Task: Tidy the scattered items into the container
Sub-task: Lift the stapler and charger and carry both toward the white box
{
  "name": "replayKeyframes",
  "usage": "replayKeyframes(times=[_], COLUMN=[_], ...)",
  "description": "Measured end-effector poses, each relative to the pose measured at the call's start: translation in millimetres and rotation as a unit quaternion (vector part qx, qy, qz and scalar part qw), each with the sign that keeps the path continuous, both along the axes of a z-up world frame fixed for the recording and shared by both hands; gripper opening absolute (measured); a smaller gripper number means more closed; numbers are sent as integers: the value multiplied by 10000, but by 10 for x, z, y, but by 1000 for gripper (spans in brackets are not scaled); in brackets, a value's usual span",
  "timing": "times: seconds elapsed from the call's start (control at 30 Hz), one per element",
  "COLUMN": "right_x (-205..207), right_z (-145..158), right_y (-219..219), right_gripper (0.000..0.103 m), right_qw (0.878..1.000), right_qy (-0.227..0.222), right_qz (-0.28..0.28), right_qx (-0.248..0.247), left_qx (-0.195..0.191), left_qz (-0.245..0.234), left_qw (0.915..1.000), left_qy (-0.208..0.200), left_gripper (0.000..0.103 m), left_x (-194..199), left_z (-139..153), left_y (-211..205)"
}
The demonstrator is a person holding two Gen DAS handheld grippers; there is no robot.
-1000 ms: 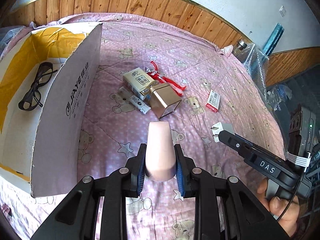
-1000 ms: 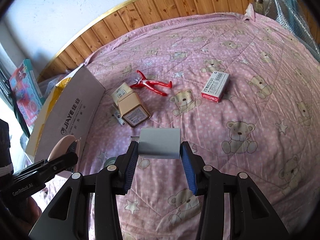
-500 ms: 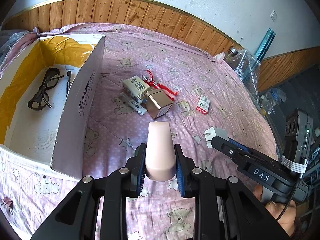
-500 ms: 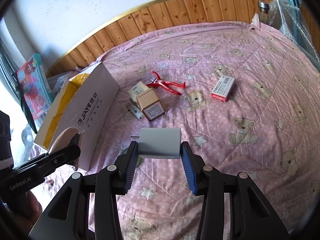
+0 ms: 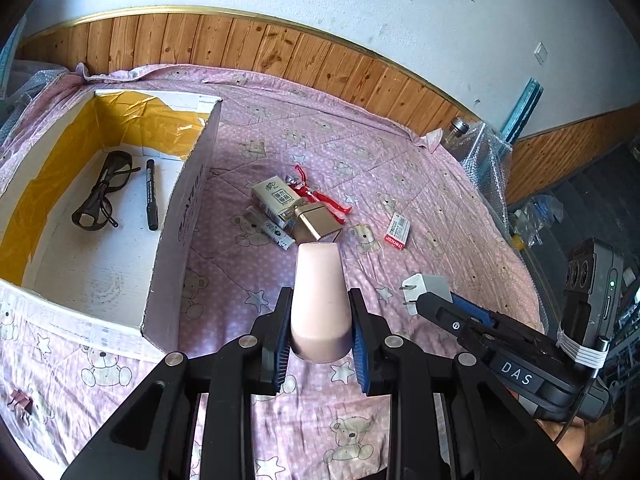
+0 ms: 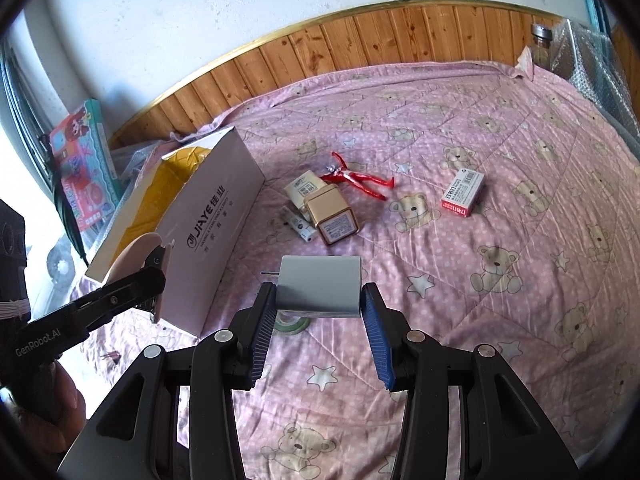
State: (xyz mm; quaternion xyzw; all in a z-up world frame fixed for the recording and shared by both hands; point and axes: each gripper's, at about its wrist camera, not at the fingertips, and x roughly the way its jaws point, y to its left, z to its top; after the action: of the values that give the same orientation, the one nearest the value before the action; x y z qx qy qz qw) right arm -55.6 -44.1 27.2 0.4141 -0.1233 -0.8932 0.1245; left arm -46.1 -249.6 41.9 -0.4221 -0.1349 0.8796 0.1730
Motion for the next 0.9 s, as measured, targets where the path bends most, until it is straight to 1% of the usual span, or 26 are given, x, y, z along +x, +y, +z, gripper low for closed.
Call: replayKeyframes(times=[0.17, 0.5, 0.9], right_x=[21, 41, -45], right_z=[73, 228, 468], right_y=[-79, -372, -768], right_gripper=[45, 45, 45], right_qw=[9999, 9988, 9958], right_qy=[59, 192, 404], right_qz=[90, 423, 792], right_qx=[31, 124, 214], left_qx=[96, 290, 526], left_qz=[106, 312, 714], left_qw=[9998, 9988, 9953], left_qy=[98, 238, 396], left_gripper=[27, 27, 27], left_x=[25, 63, 84], left_z=[76, 191, 297], left_y=[-106, -335, -789])
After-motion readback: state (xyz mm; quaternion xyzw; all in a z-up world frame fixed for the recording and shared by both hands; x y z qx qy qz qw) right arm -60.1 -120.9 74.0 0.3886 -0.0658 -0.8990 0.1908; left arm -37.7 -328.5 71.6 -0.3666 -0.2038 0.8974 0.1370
